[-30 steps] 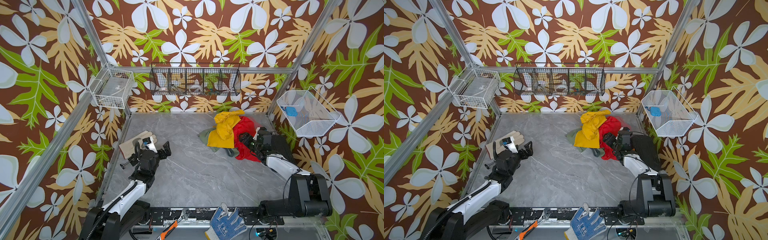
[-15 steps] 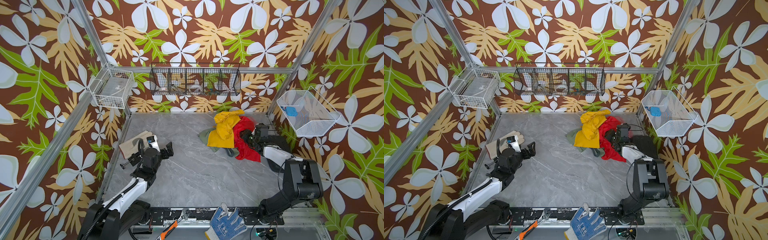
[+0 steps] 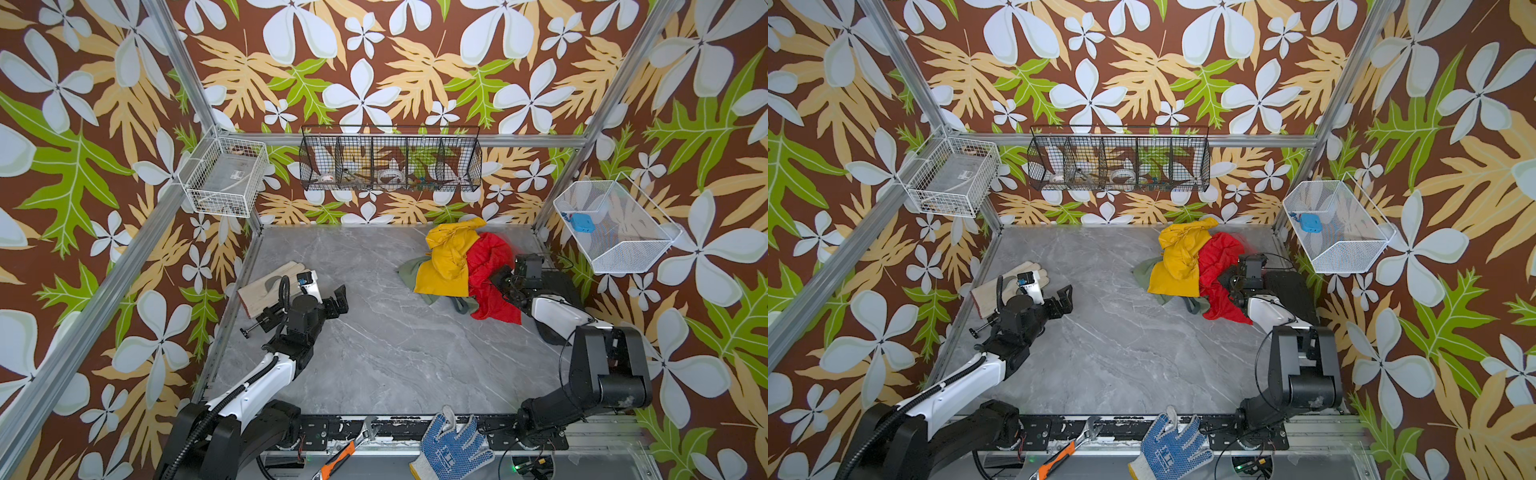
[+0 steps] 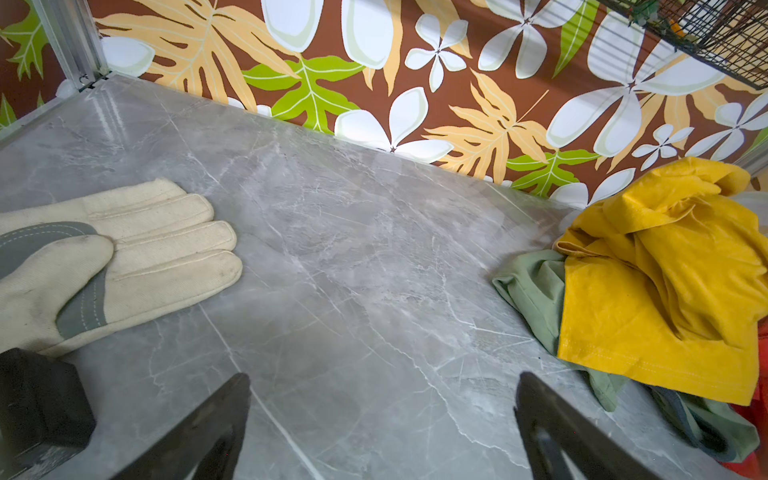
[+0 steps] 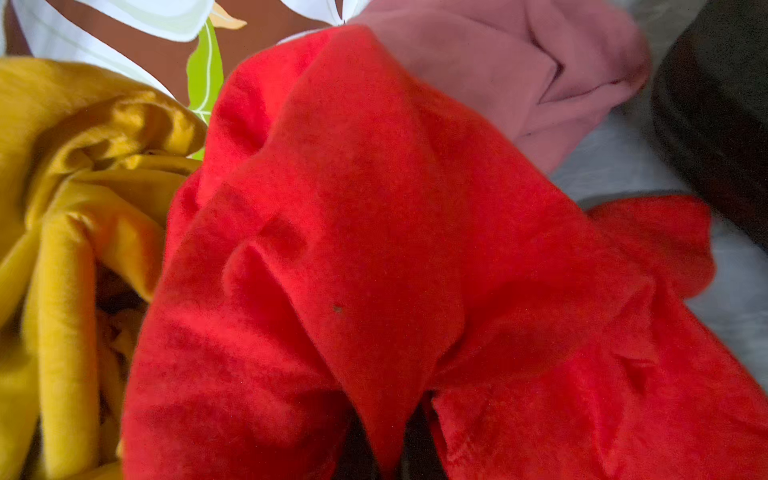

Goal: Pick out a specific cloth from the pile
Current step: 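Lift the red cloth high with the right gripper while the left gripper approaches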

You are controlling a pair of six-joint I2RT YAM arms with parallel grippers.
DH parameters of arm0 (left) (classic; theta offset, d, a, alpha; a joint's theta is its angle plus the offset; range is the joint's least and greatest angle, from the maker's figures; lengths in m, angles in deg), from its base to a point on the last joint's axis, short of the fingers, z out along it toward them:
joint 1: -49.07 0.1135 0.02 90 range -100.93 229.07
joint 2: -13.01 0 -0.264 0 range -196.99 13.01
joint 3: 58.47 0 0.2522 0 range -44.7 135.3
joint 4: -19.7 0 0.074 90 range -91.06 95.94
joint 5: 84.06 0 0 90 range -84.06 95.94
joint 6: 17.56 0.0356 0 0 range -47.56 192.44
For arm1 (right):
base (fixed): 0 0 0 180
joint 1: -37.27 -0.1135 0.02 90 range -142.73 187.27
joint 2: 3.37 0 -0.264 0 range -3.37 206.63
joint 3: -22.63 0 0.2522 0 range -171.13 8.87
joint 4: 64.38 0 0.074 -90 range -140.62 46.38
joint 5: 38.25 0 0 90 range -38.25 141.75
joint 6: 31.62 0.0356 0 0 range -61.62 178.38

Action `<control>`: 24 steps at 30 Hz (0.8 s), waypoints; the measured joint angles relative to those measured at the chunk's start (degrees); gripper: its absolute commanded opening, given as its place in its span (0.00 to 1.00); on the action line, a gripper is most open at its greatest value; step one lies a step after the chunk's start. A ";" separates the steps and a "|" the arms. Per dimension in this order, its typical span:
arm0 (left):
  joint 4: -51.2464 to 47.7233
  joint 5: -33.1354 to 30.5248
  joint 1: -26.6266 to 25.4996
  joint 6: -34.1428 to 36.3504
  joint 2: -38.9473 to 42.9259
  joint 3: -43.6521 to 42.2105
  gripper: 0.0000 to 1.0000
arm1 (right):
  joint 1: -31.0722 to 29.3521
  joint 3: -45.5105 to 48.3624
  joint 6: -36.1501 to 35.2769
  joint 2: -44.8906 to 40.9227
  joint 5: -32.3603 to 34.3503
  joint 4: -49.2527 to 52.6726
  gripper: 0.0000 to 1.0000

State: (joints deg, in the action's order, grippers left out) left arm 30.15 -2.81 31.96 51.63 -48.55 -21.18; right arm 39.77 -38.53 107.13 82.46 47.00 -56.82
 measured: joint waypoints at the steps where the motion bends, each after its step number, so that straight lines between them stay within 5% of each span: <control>1: -0.04 0.04 -0.13 0.09 -0.37 0.22 1.00 | 0.00 0.85 0.00 -1.49 0.26 -0.07 0.00; 24: 0.11 0.26 -10.84 3.02 -13.18 8.50 0.99 | 0.07 5.79 -2.89 -28.92 7.87 2.21 0.00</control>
State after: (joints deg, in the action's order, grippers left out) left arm 30.26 -2.55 21.12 54.64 -61.73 -12.67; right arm 39.84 -32.73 104.25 53.54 54.86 -54.61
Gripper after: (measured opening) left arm 0.995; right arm 0.050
